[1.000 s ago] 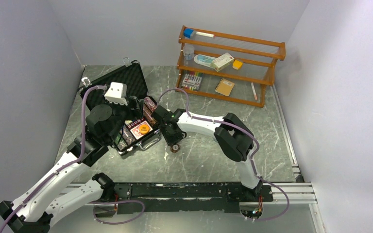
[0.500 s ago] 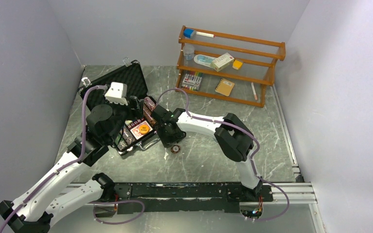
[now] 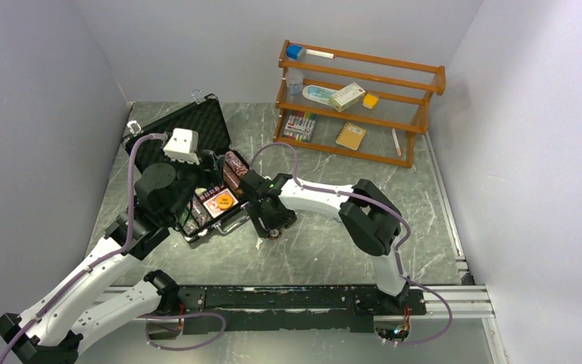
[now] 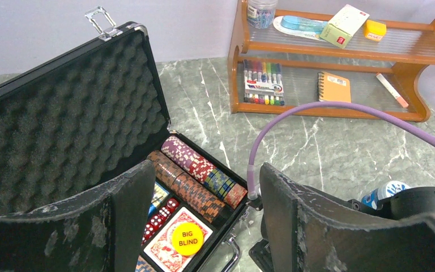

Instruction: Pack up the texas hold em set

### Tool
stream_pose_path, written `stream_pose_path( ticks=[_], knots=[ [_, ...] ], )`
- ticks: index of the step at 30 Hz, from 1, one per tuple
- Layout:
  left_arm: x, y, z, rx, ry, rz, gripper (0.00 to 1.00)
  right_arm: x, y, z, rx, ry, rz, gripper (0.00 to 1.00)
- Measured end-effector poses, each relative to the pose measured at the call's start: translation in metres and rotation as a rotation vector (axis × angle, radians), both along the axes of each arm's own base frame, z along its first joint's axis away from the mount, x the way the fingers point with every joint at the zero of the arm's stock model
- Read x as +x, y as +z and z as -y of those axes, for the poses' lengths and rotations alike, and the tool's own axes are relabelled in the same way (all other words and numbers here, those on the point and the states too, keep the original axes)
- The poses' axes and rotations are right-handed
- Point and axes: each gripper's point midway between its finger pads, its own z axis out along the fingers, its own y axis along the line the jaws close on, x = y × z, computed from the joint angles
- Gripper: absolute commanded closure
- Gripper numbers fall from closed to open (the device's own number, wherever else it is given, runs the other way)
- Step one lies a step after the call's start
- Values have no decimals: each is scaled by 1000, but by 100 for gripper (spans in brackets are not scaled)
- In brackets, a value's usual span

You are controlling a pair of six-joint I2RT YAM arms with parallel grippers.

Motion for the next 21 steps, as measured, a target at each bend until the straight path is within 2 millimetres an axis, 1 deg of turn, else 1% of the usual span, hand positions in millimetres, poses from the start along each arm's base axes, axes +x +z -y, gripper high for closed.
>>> stream_pose_path(
  ticks=[10, 17, 21],
  knots=[
    [-1, 1, -1, -2, 1, 3, 28, -8, -2, -3, 28, -96, -26, 26],
    [-2, 3, -1, -6, 1, 8, 28, -10, -2, -9, 55, -133, -42, 41],
    [-2, 4, -2, -8, 1, 10, 28, -11, -3, -10, 56, -143, -44, 44]
  ],
)
